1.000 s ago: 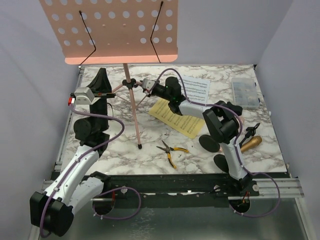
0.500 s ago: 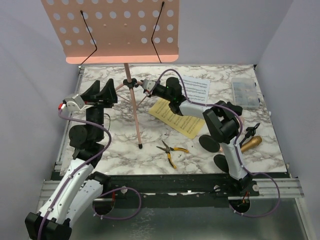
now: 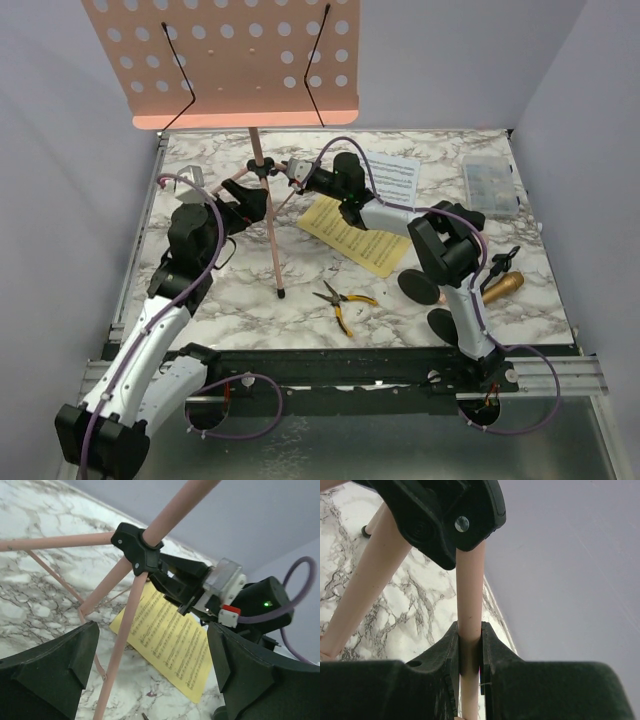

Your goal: Set up the instrument practice props

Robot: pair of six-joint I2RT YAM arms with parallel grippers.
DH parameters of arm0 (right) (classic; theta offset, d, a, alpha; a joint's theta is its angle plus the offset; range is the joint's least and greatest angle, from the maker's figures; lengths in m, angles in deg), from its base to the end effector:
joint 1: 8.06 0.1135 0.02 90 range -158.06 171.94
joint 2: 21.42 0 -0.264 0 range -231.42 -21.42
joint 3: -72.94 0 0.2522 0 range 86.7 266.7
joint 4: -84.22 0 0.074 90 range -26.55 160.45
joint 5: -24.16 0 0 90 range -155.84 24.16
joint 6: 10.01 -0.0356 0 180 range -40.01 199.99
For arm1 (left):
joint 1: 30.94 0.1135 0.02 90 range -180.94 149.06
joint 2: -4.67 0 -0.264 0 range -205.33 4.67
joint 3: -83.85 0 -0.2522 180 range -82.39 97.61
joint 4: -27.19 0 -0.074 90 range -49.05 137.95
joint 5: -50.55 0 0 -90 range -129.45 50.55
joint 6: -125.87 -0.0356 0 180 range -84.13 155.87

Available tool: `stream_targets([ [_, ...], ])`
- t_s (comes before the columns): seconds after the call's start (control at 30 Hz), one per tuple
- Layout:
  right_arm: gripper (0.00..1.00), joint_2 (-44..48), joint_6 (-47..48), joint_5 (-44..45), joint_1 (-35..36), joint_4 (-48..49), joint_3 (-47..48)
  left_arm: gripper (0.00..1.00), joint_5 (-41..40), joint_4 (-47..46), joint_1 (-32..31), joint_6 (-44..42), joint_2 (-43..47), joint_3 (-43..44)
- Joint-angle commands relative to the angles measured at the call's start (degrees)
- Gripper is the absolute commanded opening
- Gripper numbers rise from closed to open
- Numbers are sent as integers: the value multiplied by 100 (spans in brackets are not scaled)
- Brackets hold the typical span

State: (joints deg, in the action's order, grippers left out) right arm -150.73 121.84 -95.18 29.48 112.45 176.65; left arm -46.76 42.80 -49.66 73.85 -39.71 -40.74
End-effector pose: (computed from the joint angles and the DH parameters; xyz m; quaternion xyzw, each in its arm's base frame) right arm 0.4014 0.3304 0.2136 -0.5677 0.3972 0.1485 0.7057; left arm 0.1793 -0.0560 0.3377 -0.1653 0.7157 -0.2802 0.6180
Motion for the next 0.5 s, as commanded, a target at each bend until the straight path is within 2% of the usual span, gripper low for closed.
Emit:
stream_targets([
  [0.0,1,-93,-49,-610,133,-1230,-175,97,1364,220,553,590,-763,425],
  [0.13,1,-94,-53,-603,204,-1351,-123,99,2958,-652,1389,1105,-1471,344],
  [0.2,0,-86,-135,-598,227,-1319,-125,98,3449,-1152,1505,1074,-1692,257],
  [0.37,0,-146,-213,-638,287,-1385,33,96,3906,-1504,1520,652,-2084,177],
  [0.47,1,-204,-312,-735,298,-1396,131,87,4129,-1635,1517,455,-2456,280],
])
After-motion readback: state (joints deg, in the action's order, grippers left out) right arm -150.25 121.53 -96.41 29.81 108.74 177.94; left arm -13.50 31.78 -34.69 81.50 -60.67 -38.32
